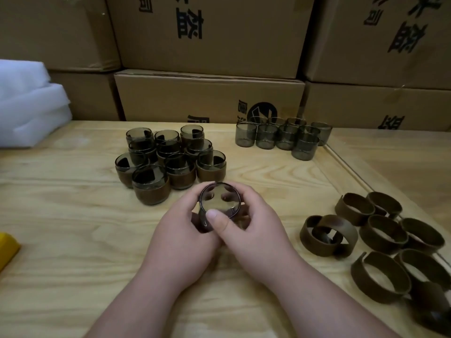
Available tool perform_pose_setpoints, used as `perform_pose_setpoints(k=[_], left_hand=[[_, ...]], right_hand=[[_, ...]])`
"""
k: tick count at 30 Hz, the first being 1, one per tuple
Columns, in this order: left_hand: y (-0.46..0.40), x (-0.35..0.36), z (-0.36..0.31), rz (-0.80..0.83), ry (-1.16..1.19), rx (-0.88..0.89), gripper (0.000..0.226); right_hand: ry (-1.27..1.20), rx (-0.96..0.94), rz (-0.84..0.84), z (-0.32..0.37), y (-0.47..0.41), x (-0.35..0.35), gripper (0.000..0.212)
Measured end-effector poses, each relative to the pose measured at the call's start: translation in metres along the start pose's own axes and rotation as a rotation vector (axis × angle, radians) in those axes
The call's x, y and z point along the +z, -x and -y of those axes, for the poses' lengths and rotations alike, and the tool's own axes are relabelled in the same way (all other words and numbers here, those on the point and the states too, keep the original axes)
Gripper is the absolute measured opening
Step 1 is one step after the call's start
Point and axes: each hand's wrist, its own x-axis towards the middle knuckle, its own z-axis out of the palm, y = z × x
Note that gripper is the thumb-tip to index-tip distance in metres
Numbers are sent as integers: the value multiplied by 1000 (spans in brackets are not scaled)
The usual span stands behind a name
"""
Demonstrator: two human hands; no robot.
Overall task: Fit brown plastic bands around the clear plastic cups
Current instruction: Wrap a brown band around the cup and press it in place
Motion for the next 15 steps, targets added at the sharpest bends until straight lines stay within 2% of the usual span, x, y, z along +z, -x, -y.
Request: perform_pose_setpoints(k=[9,12,15], left_hand=[[0,1,-3,-12,78,-74,69],[0,2,0,-14,55,-39,62],[0,2,3,-8,-3,19,68]], right_hand=[[-111,28,42,-7,-4,-2,59],[-77,30,38,-7,-3,0,61],[-56,25,48,-5,-2,1,53]])
